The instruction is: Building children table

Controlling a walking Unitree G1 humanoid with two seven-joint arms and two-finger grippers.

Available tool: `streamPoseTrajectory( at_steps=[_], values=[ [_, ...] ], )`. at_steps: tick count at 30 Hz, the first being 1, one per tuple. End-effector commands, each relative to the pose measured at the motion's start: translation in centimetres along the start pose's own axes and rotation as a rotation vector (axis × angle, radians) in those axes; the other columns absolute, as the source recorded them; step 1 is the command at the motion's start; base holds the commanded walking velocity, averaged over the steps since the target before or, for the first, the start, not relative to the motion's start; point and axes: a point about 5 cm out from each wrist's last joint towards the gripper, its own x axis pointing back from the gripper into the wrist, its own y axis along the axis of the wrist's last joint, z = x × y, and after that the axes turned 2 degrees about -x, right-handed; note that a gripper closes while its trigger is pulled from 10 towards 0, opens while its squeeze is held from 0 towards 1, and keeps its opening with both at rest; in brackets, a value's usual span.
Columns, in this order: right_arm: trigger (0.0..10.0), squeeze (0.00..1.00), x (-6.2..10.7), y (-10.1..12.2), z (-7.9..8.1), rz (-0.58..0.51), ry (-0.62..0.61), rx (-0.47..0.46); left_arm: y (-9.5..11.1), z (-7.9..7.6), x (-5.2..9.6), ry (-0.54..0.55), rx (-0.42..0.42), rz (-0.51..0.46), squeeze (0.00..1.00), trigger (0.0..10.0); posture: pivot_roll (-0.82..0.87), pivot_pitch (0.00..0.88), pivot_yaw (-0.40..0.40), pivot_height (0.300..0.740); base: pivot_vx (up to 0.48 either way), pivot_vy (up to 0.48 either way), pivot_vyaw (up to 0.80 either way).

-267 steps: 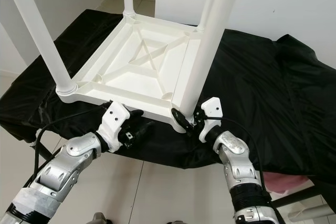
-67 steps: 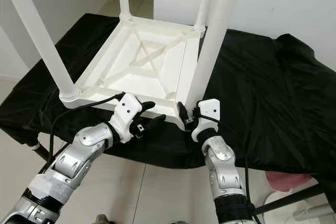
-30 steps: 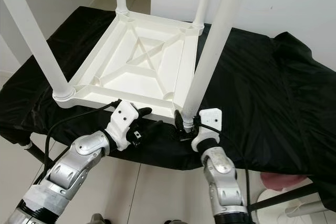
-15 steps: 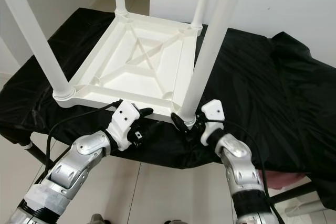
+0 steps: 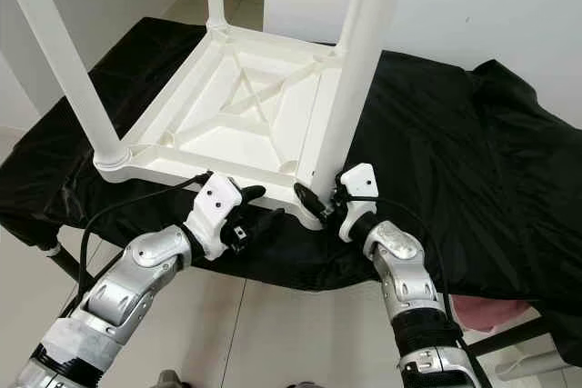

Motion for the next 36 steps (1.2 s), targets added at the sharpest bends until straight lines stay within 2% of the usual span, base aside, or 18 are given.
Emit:
streamPoseTrajectory(
  at_steps=[1, 3, 4, 10, 11, 12, 15, 16, 17, 19, 27, 36],
  values=[
    [0.0, 0.0, 0.6, -1.1, -0.2, 0.053, 0.003, -0.005, 0.0, -0.3, 0.0, -0.065, -0.001, 0.0, 0.0, 10.0, 0.0, 0.067, -0.068, 0.74, 0.0, 0.0, 0.0],
    [0.0, 0.0, 0.6, -1.0, -0.4, 0.044, -0.014, -0.012, 0.0, -0.3, 0.0, -0.066, -0.001, 0.0, 0.0, 10.0, 0.0, 0.067, -0.068, 0.74, 0.0, 0.0, 0.0],
    [10.0, 0.0, 0.7, -0.9, -0.4, 0.028, -0.037, -0.021, 0.0, -0.3, 0.0, -0.066, 0.0, 0.0, 0.0, 10.0, 0.0, 0.072, -0.069, 0.74, 0.0, 0.0, 0.0],
    [10.0, 0.0, 0.9, -0.4, 0.0, -0.023, -0.139, -0.031, 0.0, -0.4, 0.2, -0.065, 0.0, 0.003, 0.0, 10.0, 0.0, 0.08, -0.068, 0.74, 0.0, 0.0, 0.0],
    [10.0, 0.0, 1.1, -0.2, 0.6, -0.044, -0.262, -0.022, -0.1, -0.4, 0.3, -0.064, 0.004, 0.004, 0.0, 10.0, 0.0, 0.092, -0.068, 0.74, 0.0, 0.0, 0.0],
    [10.0, 0.0, 1.1, -0.2, 0.6, -0.044, -0.262, -0.022, -0.1, -0.4, 0.3, -0.064, 0.004, 0.004, 0.0, 10.0, 0.0, 0.092, -0.068, 0.74, 0.0, 0.0, 0.0],
    [10.0, 0.0, 1.4, -0.1, 1.8, -0.067, -0.415, -0.036, -0.2, -0.5, 0.4, -0.065, 0.009, 0.01, 0.0, 10.0, 0.0, 0.097, -0.067, 0.74, 0.0, 0.0, 0.0],
    [10.0, 0.0, 1.4, -0.1, 1.8, -0.067, -0.415, -0.036, -0.2, -0.5, 0.4, -0.065, 0.009, 0.01, 0.0, 10.0, 0.0, 0.097, -0.067, 0.74, 0.0, 0.0, 0.0],
    [10.0, 0.0, 1.4, -0.3, 2.6, -0.057, -0.526, -0.061, -0.2, -0.6, 0.4, -0.065, 0.009, 0.01, 0.0, 10.0, 0.0, 0.105, -0.068, 0.74, 0.0, 0.0, 0.0],
    [10.0, 0.0, 1.4, -0.4, 2.9, -0.05, -0.585, -0.08, -0.1, -0.6, 0.4, -0.065, 0.008, 0.01, 0.0, 10.0, 0.0, 0.108, -0.068, 0.74, 0.0, 0.0, 0.0],
    [10.0, 0.0, 0.3, 0.2, 5.5, -0.061, -0.648, -0.147, -0.2, -0.8, 0.3, -0.075, 0.017, 0.011, 0.0, 10.0, -0.01, 0.123, -0.058, 0.74, 0.0, 0.0, 0.0],
    [10.0, 0.0, 0.8, 0.3, 5.2, -0.041, -0.676, -0.121, -0.1, -0.7, 0.4, -0.077, 0.014, 0.015, 0.0, 10.0, -0.01, 0.13, -0.054, 0.74, 0.0, 0.0, 0.0]
  ],
)
